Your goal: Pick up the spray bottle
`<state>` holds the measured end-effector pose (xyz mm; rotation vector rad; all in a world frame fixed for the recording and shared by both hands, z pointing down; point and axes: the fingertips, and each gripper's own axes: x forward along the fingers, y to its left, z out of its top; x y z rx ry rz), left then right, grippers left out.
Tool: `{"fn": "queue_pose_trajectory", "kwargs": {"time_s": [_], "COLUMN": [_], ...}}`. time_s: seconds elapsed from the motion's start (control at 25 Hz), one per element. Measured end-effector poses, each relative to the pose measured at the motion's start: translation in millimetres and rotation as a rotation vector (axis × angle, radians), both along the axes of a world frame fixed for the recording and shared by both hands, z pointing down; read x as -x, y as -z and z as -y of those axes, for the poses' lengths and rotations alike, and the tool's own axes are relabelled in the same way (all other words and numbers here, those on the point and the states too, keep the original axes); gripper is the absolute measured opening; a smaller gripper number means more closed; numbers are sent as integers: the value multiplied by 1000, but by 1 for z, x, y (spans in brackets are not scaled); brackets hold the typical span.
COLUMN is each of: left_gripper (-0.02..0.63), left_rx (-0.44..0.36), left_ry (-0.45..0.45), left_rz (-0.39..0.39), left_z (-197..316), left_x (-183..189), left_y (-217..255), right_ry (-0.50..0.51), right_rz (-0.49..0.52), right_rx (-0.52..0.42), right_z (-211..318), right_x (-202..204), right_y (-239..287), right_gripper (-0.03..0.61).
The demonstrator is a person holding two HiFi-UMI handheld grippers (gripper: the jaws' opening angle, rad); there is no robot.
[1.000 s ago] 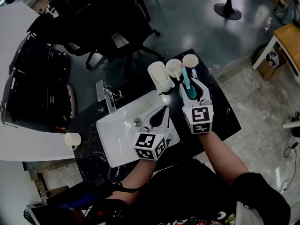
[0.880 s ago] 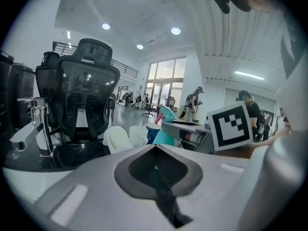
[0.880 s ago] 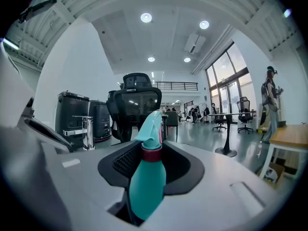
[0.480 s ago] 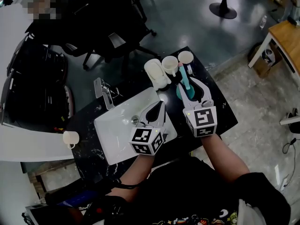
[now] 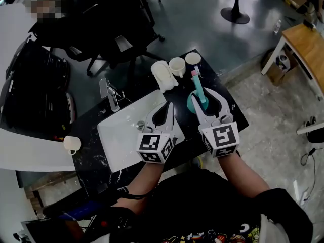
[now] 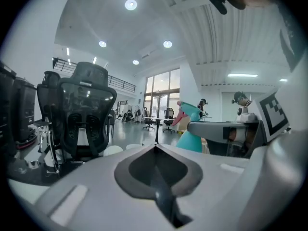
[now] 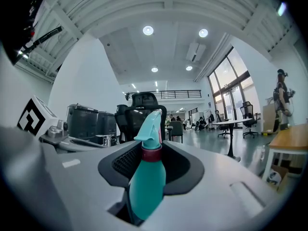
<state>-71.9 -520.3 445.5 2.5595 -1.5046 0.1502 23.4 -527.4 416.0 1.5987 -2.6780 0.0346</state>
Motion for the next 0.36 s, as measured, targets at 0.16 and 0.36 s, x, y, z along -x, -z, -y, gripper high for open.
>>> {"fn": "queue_pose_trajectory", "kwargs": {"time_s": [0.16,0.36], "left_gripper": [0,0], "left_rx": [-64,-89], "left_ry": [12,12], "left_rz": [1,-1], "left_z": [-8,-13], "left_x": [-6,-17], "left_y": [13,14], "right_ry": [-3,-21], "right_rz": [12,0], "right_rx": [10,2], "right_z": [-14,-24], "right_x": [-10,-25], "right_y": [1,-9], "right_gripper": [153,153]}}
